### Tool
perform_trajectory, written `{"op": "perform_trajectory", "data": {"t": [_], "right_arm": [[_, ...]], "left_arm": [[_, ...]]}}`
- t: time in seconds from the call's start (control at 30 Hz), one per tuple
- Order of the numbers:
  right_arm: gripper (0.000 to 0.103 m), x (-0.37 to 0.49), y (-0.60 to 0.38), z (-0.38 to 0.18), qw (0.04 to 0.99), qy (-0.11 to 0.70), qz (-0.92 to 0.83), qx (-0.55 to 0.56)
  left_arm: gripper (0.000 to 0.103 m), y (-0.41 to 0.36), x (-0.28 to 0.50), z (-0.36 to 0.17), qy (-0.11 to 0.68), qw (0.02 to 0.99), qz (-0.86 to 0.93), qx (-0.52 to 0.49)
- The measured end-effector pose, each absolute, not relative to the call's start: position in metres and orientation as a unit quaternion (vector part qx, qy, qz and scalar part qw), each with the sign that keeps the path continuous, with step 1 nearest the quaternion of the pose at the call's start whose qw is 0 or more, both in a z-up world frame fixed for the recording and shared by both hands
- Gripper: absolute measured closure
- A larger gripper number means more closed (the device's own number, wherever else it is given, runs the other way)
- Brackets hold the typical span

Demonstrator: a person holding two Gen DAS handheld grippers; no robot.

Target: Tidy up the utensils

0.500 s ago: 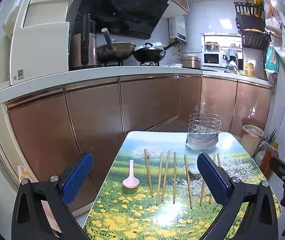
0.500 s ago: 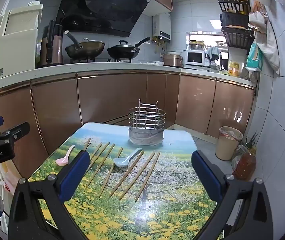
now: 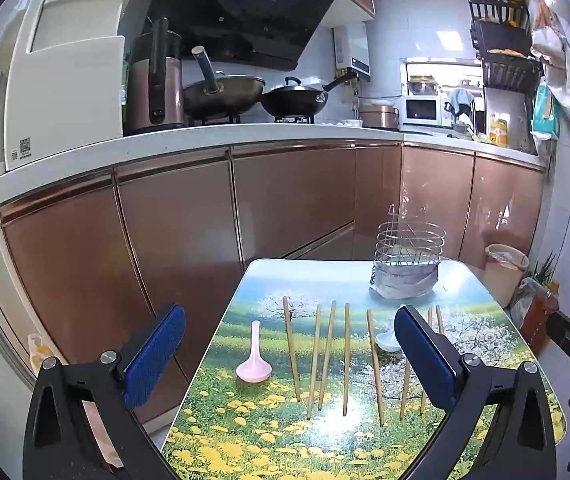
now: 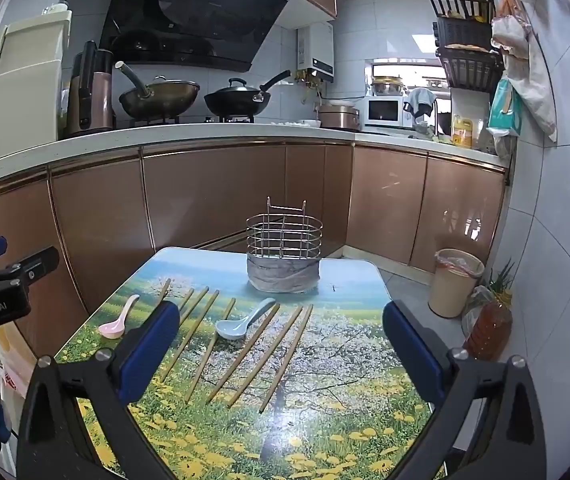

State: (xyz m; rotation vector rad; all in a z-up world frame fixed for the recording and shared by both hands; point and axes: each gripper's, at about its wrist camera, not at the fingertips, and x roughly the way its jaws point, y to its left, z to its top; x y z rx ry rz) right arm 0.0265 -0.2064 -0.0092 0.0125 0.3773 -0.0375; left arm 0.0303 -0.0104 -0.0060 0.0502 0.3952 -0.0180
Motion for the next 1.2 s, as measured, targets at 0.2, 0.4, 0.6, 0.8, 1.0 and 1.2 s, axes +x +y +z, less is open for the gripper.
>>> {"op": "perform_trajectory", "data": {"t": [0.2, 0.4, 0.6, 0.8, 1.0, 1.2], "right_arm": [[0.001, 0.034, -0.210, -0.013, 0.981, 0.194, -0.021, 0.011], [0.001, 0.038, -0.211, -0.015, 0.980, 0.196, -0.022, 0.008], [0.001, 0.042, -0.210, -0.016, 0.980, 0.200, -0.023, 0.006], [0.001, 0.042, -0.212, -0.017, 0.980, 0.199, -0.026, 0.005], [0.001, 0.042, -0.212, -0.018, 0.979, 0.203, -0.026, 0.001], [0.001, 0.041, -0.211, -0.017, 0.979, 0.201, -0.028, 0.001]], "left_arm": [[0.000, -0.011, 0.039, -0.011, 0.208, 0.978, -0.013, 0.026], [0.000, -0.010, 0.044, -0.012, 0.211, 0.977, -0.014, 0.024], [0.000, -0.009, 0.048, -0.013, 0.214, 0.977, -0.014, 0.021], [0.000, -0.009, 0.049, -0.013, 0.211, 0.977, -0.015, 0.021], [0.000, -0.010, 0.049, -0.012, 0.212, 0.977, -0.017, 0.023], [0.000, -0.011, 0.049, -0.010, 0.214, 0.976, -0.019, 0.018]]}}
